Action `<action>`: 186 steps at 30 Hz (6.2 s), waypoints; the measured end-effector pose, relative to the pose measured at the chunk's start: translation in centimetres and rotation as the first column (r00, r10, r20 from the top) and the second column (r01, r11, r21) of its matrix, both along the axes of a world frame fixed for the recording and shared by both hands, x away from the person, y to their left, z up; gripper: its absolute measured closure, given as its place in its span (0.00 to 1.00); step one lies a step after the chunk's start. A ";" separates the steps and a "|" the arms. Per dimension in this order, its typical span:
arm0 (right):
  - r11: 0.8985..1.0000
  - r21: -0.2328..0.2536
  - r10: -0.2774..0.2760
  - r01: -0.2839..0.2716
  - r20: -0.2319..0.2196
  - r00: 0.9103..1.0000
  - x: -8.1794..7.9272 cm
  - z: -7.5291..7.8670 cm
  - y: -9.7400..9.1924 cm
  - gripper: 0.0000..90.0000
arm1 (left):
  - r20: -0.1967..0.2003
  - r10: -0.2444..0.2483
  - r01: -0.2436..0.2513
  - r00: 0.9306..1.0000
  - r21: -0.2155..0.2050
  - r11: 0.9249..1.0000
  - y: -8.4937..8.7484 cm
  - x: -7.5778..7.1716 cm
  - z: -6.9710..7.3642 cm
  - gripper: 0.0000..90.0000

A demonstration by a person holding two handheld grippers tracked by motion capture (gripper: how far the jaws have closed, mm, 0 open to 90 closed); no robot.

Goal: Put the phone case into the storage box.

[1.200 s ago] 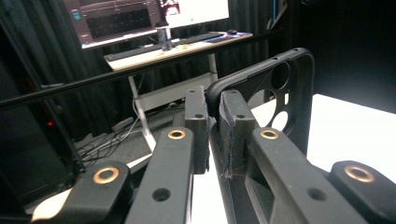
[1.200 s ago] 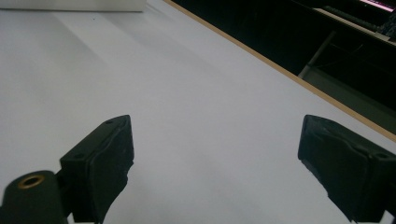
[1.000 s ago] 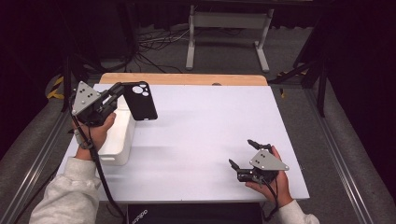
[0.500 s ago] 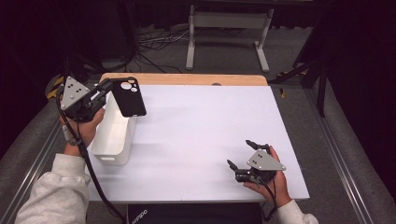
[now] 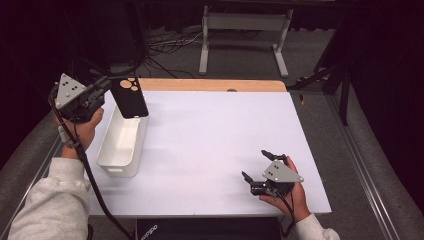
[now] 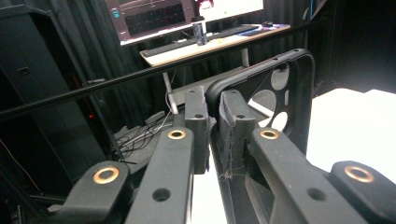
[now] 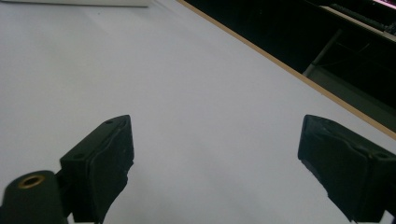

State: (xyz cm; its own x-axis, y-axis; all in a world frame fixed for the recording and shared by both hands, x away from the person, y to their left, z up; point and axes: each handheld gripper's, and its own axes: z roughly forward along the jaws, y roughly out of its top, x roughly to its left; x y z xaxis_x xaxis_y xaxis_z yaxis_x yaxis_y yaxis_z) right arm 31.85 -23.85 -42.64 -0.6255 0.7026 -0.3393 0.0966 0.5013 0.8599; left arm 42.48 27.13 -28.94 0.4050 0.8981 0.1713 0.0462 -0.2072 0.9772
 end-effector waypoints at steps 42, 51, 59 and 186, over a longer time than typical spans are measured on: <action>0.999 0.031 -0.027 0.027 -0.005 1.000 0.2 0.2 -0.5 0.13 | 0.020 0.040 -0.041 0.999 0.043 0.998 2.0 7.4 -0.5 0.93; 0.999 0.034 -0.042 0.042 0.003 0.999 0.8 0.2 -0.3 0.14 | 0.010 0.048 -0.049 0.999 0.104 0.993 1.0 8.7 -1.2 0.93; 0.999 0.026 -0.038 0.038 0.001 0.999 0.9 0.2 0.0 0.14 | 0.011 0.053 -0.053 0.999 0.093 0.994 1.8 8.9 -2.6 0.93; 0.999 -0.007 -0.032 0.032 -0.044 0.999 1.6 0.2 0.3 0.18 | -0.196 0.043 -0.020 0.980 0.115 0.993 3.3 12.5 -9.8 0.83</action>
State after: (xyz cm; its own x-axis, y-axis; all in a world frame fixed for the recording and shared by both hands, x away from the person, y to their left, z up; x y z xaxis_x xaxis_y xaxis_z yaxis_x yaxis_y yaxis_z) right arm 33.47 -23.57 -42.45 -0.6171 0.7203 -0.3167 0.1500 0.5028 0.8513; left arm 54.98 30.40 -38.75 0.4127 0.8907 0.1907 0.2441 -0.3098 0.9189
